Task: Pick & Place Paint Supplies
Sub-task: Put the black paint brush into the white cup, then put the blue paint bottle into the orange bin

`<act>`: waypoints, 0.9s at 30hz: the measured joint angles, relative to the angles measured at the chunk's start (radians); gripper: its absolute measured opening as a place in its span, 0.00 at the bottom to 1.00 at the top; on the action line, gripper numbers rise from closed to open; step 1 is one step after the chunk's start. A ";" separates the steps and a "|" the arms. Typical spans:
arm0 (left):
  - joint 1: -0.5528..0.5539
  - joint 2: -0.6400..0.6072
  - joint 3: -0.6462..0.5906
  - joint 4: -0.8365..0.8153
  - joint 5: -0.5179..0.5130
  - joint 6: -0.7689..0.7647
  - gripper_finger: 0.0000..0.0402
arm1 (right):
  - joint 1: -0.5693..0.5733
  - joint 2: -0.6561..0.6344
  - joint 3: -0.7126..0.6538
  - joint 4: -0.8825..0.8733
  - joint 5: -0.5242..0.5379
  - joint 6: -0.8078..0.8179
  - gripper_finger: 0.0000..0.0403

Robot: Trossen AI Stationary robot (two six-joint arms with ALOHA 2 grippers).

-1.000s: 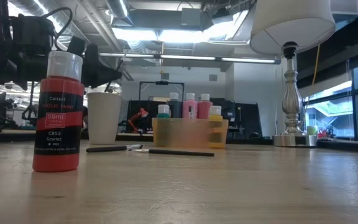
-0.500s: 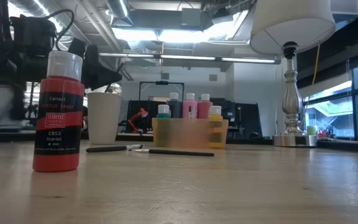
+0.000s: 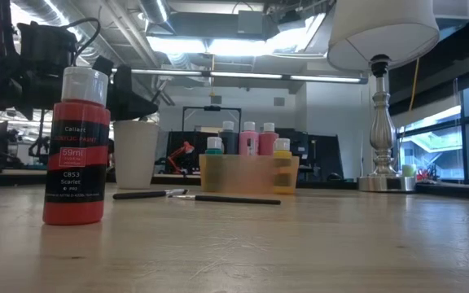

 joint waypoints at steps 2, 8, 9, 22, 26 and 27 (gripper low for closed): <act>0.000 0.000 0.000 0.000 0.000 -0.009 0.07 | 0.000 0.000 0.000 0.000 0.000 0.000 0.52; 0.000 0.000 0.000 -0.004 -0.003 -0.009 0.07 | -0.003 0.000 0.000 0.000 0.000 0.000 0.52; 0.000 0.000 0.000 -0.004 -0.003 -0.006 0.07 | -0.003 0.000 0.000 0.000 0.000 0.000 0.52; 0.000 0.000 0.000 0.011 0.002 0.014 0.17 | -0.006 0.000 0.000 -0.001 0.000 -0.001 0.52; 0.000 0.000 0.000 0.012 0.002 0.014 0.21 | -0.007 0.001 0.000 -0.001 0.000 -0.003 0.52; 0.000 0.000 0.000 0.014 0.002 0.012 0.21 | -0.007 0.001 0.000 -0.001 0.000 -0.003 0.52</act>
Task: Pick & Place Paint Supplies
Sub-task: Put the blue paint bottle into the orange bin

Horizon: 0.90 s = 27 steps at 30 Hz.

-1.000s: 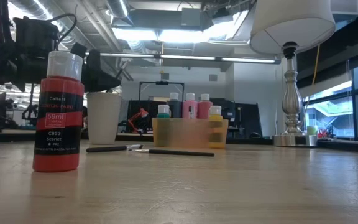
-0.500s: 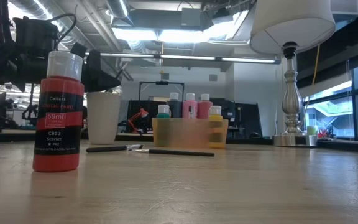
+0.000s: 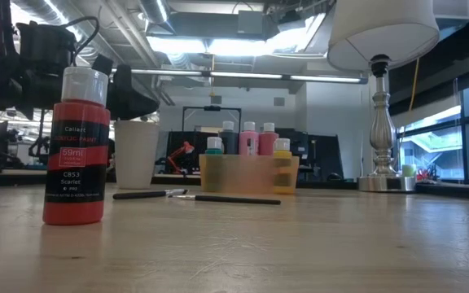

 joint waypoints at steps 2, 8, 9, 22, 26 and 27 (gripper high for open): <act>0.000 0.000 0.000 0.028 0.000 -0.006 0.23 | 0.000 0.000 0.000 0.000 0.000 0.000 0.52; 0.000 -0.041 0.003 0.072 0.067 0.005 0.24 | 0.000 0.000 0.000 0.000 -0.004 0.000 0.52; -0.001 -0.053 0.003 0.072 0.085 0.003 0.24 | 0.000 0.000 0.000 0.000 -0.007 0.001 0.52; -0.120 -0.349 0.029 0.044 0.203 0.027 0.22 | 0.026 0.000 0.000 0.010 -0.010 0.019 0.52; -0.192 -0.438 0.141 -0.120 0.237 0.033 0.22 | 0.038 0.000 0.000 0.023 -0.010 0.019 0.52; -0.211 -0.458 0.185 -0.201 0.248 0.048 0.22 | 0.042 0.000 0.000 0.026 -0.010 0.019 0.52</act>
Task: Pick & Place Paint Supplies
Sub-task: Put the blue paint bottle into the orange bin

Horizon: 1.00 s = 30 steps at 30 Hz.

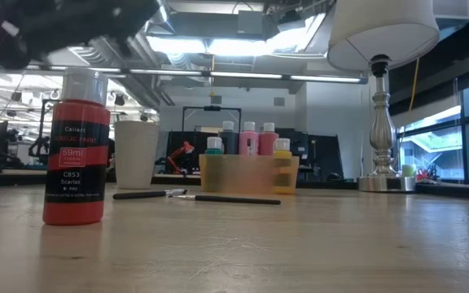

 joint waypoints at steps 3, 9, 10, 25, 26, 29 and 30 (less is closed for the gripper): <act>-0.061 -0.060 0.160 -0.345 0.029 0.081 0.22 | 0.015 0.000 0.000 0.001 0.000 0.000 0.52; -0.160 -0.144 0.509 -1.033 0.038 0.249 0.22 | 0.079 -0.006 0.000 -0.009 0.032 0.008 0.52; -0.171 -0.154 0.558 -1.130 0.034 0.248 0.22 | 0.094 -0.009 0.000 -0.020 0.059 0.012 0.52; -0.457 -0.136 0.977 -2.008 -0.068 -0.229 0.22 | 0.269 -0.029 0.000 -0.083 0.294 0.134 0.52; -0.481 -0.128 0.984 -2.010 -0.069 -0.256 0.22 | 0.277 -0.031 0.000 -0.083 0.300 0.140 0.52; -0.552 -0.094 1.002 -2.022 -0.069 -0.344 0.22 | 0.300 -0.030 0.000 -0.090 0.316 0.147 0.52; -0.574 -0.078 1.010 -2.028 -0.069 -0.373 0.22 | 0.307 -0.029 0.000 -0.090 0.317 0.147 0.52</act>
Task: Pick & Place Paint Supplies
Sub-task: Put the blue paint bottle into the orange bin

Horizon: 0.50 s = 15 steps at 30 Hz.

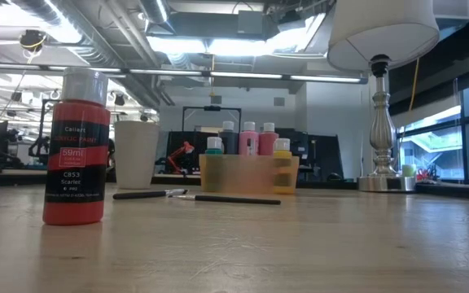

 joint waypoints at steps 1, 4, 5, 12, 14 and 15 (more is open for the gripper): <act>-0.023 0.017 0.008 -0.010 -0.002 -0.033 0.22 | 0.005 0.001 0.000 0.000 0.000 0.000 0.52; -0.095 0.076 0.033 -0.059 -0.020 -0.114 0.22 | 0.021 0.004 0.000 -0.008 0.000 0.000 0.52; -0.120 0.097 0.042 -0.067 -0.021 -0.137 0.22 | 0.025 0.004 0.000 -0.012 0.000 0.000 0.52; -0.258 0.250 0.161 -0.240 -0.023 -0.340 0.22 | 0.067 0.019 -0.014 -0.013 0.000 0.000 0.52; -0.283 0.283 0.190 -0.282 -0.023 -0.385 0.22 | 0.080 0.021 -0.035 -0.013 0.000 0.009 0.52; -0.290 0.294 0.194 -0.290 -0.026 -0.407 0.22 | 0.084 0.022 -0.050 -0.003 0.000 0.019 0.52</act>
